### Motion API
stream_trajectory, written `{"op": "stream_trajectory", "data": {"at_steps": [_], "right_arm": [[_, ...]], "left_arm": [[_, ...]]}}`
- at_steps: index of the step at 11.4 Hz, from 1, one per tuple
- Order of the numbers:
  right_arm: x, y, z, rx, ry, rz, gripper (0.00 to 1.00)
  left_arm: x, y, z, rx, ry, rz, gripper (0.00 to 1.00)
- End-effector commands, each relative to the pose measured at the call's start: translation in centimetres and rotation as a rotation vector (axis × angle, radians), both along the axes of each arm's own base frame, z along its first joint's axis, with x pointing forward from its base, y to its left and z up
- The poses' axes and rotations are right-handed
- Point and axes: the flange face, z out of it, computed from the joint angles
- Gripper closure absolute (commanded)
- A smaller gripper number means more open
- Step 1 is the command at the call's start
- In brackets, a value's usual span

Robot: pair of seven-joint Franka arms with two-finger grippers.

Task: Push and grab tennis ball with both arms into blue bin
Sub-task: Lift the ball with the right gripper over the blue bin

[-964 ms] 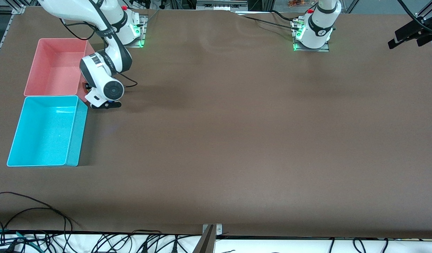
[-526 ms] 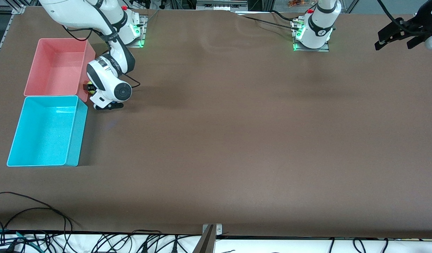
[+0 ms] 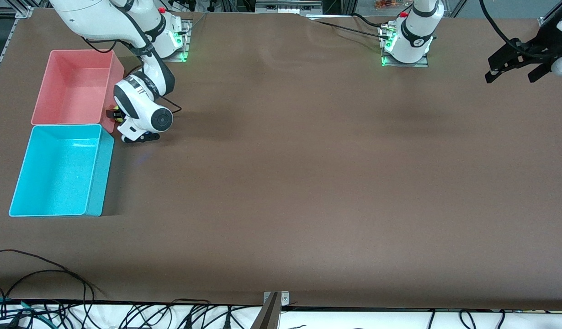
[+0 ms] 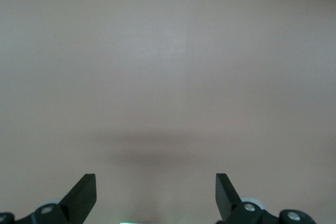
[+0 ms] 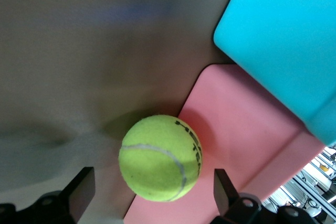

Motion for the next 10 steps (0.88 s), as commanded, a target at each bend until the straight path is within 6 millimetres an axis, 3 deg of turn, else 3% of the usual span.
{"op": "stream_trajectory", "data": {"at_steps": [1,2,5,6,7,8,10], "right_arm": [[-0.8,-0.7,-1.0,-0.022,0.008,0.017,0.0],[-0.9,-0.9,-1.5,-0.027,0.012,0.021,0.0],[-1.1,-1.0,-2.0,-0.037,0.008,0.013,0.0],[-1.0,-1.0,-1.9,-0.037,0.006,0.013,0.14],[-1.0,-1.1,-2.0,-0.036,0.007,0.012,0.56],[-0.8,-1.0,-1.8,-0.043,0.007,0.008,0.72],[-0.1,-0.9,-1.2,-0.042,-0.003,0.001,0.76]], "left_arm": [[1.5,1.3,-1.0,0.003,-0.001,0.027,0.0],[1.6,2.4,-1.0,-0.002,-0.002,0.047,0.0],[1.9,2.5,-1.1,0.001,-0.005,0.055,0.0],[1.9,2.5,-1.3,0.001,0.003,0.056,0.0],[2.0,2.6,-1.4,0.001,0.007,0.058,0.0],[1.9,2.6,-1.5,0.001,0.012,0.058,0.0],[1.7,2.7,-1.6,0.009,0.029,0.06,0.0]]}}
